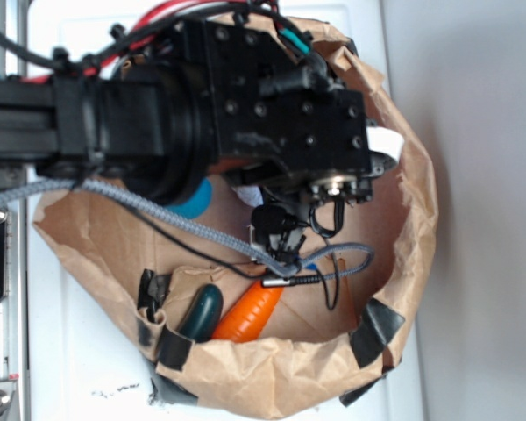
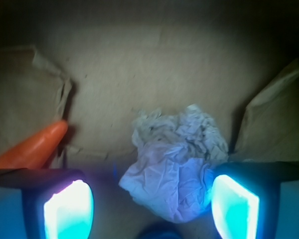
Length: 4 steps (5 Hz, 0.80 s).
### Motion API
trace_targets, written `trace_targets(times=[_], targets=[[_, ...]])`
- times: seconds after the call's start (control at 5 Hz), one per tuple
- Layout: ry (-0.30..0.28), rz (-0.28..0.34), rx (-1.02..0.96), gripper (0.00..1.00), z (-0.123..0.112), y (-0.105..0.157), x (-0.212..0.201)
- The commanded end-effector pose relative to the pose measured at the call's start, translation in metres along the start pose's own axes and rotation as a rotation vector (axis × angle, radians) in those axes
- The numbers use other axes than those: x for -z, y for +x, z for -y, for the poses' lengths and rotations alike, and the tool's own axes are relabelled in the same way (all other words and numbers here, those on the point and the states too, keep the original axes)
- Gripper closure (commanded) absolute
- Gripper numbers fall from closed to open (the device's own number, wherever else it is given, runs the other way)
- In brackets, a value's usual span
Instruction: Grab the white paper.
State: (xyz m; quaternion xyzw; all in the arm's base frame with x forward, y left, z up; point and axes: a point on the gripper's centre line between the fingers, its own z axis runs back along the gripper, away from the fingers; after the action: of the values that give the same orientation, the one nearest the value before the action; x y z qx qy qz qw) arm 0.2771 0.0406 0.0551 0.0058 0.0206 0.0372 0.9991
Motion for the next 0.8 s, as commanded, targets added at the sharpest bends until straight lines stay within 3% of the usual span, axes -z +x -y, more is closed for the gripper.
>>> trace_targets(times=[0.0,0.2,0.4,0.6], targets=[[0.07,0.106,-0.046,0.0,-0.006,0.0179,-0.0107],[0.09,0.125,-0.058,0.0,-0.0063,0.0201,-0.0103],[0.086,0.142,-0.087,1.0,-0.0088,0.0199,-0.0134],[0.075,0.164,-0.088,1.0,-0.0109,0.0194,-0.0173]])
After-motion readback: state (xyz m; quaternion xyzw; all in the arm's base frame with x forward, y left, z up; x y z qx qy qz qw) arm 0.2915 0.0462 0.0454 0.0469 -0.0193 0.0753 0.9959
